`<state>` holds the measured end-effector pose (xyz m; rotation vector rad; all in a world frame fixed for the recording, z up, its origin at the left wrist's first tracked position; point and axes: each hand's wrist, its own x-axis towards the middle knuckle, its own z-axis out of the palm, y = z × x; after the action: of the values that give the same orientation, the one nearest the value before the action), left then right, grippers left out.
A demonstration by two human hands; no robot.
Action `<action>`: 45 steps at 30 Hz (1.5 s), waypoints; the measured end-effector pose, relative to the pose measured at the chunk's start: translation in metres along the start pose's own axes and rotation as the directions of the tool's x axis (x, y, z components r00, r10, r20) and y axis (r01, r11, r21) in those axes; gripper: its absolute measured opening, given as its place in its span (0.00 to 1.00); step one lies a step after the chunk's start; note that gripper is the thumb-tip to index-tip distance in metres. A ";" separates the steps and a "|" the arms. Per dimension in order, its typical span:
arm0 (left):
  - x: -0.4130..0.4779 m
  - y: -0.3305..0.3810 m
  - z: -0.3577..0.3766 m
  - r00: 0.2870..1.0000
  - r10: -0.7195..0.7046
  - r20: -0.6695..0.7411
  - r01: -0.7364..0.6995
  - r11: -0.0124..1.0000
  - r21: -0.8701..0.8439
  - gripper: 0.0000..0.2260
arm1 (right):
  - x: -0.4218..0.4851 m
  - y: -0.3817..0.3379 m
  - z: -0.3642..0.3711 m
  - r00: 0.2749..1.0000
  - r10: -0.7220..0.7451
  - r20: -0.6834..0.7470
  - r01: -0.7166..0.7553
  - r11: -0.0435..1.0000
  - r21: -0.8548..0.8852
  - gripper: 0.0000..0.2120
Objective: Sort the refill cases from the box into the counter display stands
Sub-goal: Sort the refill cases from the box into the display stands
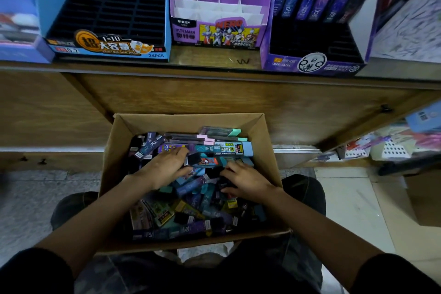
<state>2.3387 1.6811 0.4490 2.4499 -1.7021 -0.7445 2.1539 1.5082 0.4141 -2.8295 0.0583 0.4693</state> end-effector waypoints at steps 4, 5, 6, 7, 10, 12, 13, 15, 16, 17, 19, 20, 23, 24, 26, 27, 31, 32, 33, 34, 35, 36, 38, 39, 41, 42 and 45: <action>-0.010 -0.003 0.000 0.995 -0.093 -0.038 0.071 0.922 -0.380 0.18 | 0.000 -0.006 -0.001 0.995 0.028 -0.094 -0.024 0.999 0.038 0.21; -0.011 -0.003 0.000 0.989 -0.147 -0.028 0.114 0.863 -0.492 0.21 | 0.001 -0.008 -0.003 0.991 0.054 -0.125 -0.045 0.996 0.080 0.19; -0.012 -0.003 0.000 0.980 -0.201 -0.011 0.156 0.795 -0.587 0.26 | 0.001 -0.010 -0.004 0.985 0.088 -0.149 -0.068 0.989 0.133 0.17; -0.013 -0.003 0.001 0.968 -0.250 0.011 0.195 0.725 -0.660 0.30 | 0.003 -0.011 -0.006 0.979 0.130 -0.159 -0.097 0.975 0.199 0.16; -0.012 -0.005 0.003 0.935 -0.356 0.017 0.225 0.554 -0.801 0.30 | 0.006 -0.010 -0.014 0.940 0.313 -0.140 -0.217 0.859 0.465 0.13; -0.013 -0.004 0.001 0.920 -0.390 -0.021 0.188 0.488 -0.852 0.23 | 0.010 -0.009 -0.020 0.865 0.481 -0.147 -0.268 0.689 0.674 0.12; -0.014 -0.003 0.001 0.915 -0.402 -0.031 0.177 0.469 -0.865 0.21 | 0.013 -0.011 -0.024 0.819 0.561 -0.116 -0.266 0.552 0.791 0.10; -0.014 -0.002 0.003 0.916 -0.399 -0.041 0.162 0.462 -0.872 0.25 | 0.018 -0.014 -0.032 0.744 0.668 0.034 -0.206 0.181 0.962 0.06; -0.015 0.001 0.004 0.916 -0.399 -0.028 0.178 0.468 -0.866 0.30 | 0.020 -0.016 -0.035 0.715 0.686 0.134 -0.184 0.000 0.983 0.05; -0.016 0.002 0.007 0.914 -0.406 -0.012 0.199 0.473 -0.858 0.34 | 0.021 -0.017 -0.039 0.698 0.677 0.233 -0.181 -0.149 0.972 0.05; -0.016 0.008 0.011 0.916 -0.401 0.002 0.211 0.477 -0.853 0.36 | 0.023 -0.021 -0.048 0.686 0.627 0.368 -0.178 -0.346 0.921 0.07; -0.016 0.012 0.012 0.919 -0.394 0.006 0.212 0.481 -0.851 0.36 | 0.023 -0.024 -0.052 0.691 0.605 0.395 -0.159 -0.405 0.900 0.09; -0.018 0.020 0.016 0.929 -0.367 0.053 0.235 0.474 -0.849 0.36 | 0.026 -0.033 -0.062 0.710 0.584 0.393 -0.098 -0.472 0.876 0.12; -0.019 0.022 0.017 0.931 -0.362 0.058 0.236 0.471 -0.850 0.37 | 0.028 -0.035 -0.064 0.714 0.580 0.393 -0.090 -0.481 0.872 0.11; -0.022 0.025 0.017 0.932 -0.359 0.060 0.237 0.474 -0.848 0.36 | 0.032 -0.039 -0.067 0.717 0.566 0.407 -0.083 -0.510 0.856 0.07; -0.024 0.025 0.016 0.934 -0.353 0.052 0.224 0.466 -0.856 0.34 | 0.034 -0.040 -0.069 0.717 0.564 0.410 -0.082 -0.516 0.853 0.05; -0.029 0.023 0.005 0.897 -0.441 -0.007 0.147 0.314 -0.938 0.11 | 0.033 -0.036 -0.078 0.760 0.556 0.338 -0.074 -0.442 0.894 0.05; -0.030 0.023 0.000 0.881 -0.472 -0.015 0.136 0.285 -0.949 0.08 | 0.031 -0.035 -0.081 0.777 0.544 0.317 -0.078 -0.417 0.906 0.05; -0.030 0.023 -0.004 0.870 -0.492 -0.030 0.116 0.264 -0.957 0.10 | 0.030 -0.034 -0.085 0.796 0.526 0.300 -0.085 -0.393 0.916 0.05; -0.029 0.024 -0.008 0.865 -0.499 -0.043 0.095 0.248 -0.964 0.12 | 0.029 -0.034 -0.088 0.817 0.501 0.284 -0.095 -0.369 0.924 0.05; -0.028 0.026 -0.010 0.866 -0.498 -0.050 0.075 0.229 -0.971 0.13 | 0.028 -0.035 -0.091 0.839 0.473 0.268 -0.103 -0.346 0.932 0.06; -0.026 0.029 -0.013 0.868 -0.494 -0.046 0.060 0.197 -0.979 0.13 | 0.028 -0.037 -0.094 0.858 0.447 0.254 -0.109 -0.325 0.939 0.06; -0.021 0.039 -0.017 0.859 -0.511 0.030 0.085 0.085 -0.993 0.13 | 0.030 -0.044 -0.097 0.883 0.410 0.229 -0.112 -0.291 0.950 0.05; -0.018 0.043 -0.019 0.852 -0.515 0.097 0.122 0.015 -0.992 0.14 | 0.031 -0.048 -0.097 0.890 0.401 0.217 -0.108 -0.277 0.955 0.06; -0.014 0.049 -0.022 0.873 -0.452 0.186 0.149 -0.116 -0.982 0.18 | 0.034 -0.053 -0.098 0.892 0.406 0.197 -0.094 -0.261 0.961 0.06; -0.015 0.051 -0.024 0.892 -0.408 0.197 0.143 -0.160 -0.977 0.20 | 0.035 -0.055 -0.099 0.889 0.416 0.189 -0.086 -0.254 0.963 0.06; -0.020 0.054 -0.027 0.936 -0.297 0.189 0.136 -0.190 -0.972 0.21 | 0.035 -0.059 -0.101 0.889 0.438 0.136 -0.070 -0.164 0.984 0.06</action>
<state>2.2982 1.6727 0.4972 1.3559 -0.0721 -1.2309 2.2233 1.5372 0.5102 -1.1625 0.7473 -0.0144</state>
